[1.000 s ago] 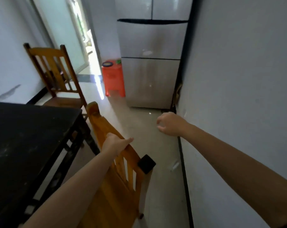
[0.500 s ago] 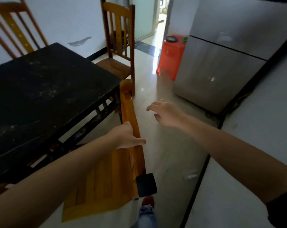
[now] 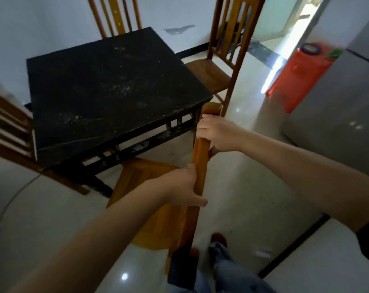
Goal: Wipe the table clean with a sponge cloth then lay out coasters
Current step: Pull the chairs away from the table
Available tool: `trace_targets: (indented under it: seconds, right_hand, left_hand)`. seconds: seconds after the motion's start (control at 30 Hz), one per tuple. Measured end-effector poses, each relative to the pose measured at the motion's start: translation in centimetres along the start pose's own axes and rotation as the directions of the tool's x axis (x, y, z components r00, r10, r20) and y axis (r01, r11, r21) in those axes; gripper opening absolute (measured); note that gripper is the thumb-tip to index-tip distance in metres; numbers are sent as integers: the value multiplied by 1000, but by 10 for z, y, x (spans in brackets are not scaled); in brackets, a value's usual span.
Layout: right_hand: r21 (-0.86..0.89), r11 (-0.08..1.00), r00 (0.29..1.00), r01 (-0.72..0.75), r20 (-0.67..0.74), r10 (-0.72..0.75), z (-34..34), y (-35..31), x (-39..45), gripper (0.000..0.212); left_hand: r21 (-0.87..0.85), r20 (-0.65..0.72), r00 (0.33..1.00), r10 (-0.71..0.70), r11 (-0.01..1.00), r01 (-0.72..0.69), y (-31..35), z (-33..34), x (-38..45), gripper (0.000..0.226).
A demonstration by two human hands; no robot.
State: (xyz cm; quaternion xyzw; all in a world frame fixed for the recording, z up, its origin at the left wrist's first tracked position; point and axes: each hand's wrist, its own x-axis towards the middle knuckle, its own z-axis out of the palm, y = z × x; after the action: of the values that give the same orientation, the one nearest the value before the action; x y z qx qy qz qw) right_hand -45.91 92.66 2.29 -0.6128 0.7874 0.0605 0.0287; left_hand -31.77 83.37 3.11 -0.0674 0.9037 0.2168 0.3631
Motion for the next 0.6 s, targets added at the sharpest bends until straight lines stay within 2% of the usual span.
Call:
trace_targets:
  seconds: [0.13, 0.27, 0.4, 0.5, 0.6]
  right_hand:
    - [-71, 991, 990, 112, -78, -117, 0, 4, -1, 27]
    - [-43, 993, 989, 111, -90, -114, 2, 6, -17, 38]
    - [-29, 999, 999, 18, -33, -19, 4, -2, -40, 47]
    - [-1, 999, 995, -33, -93, 33, 12, -12, -55, 49]
    - [41, 989, 978, -143, -148, 148, 19, -26, -63, 49]
  left_hand:
    - [2, 5, 1000, -16, 1000, 16, 4, 2, -2, 91]
    - [104, 62, 998, 13, 994, -19, 10, 3, -4, 94]
    - [178, 140, 990, 10, 983, -35, 12, 3, -8, 96]
    - [74, 182, 983, 34, 996, -48, 0, 5, -13, 92]
    - [-9, 154, 986, 62, 998, -62, -16, 1, -19, 82]
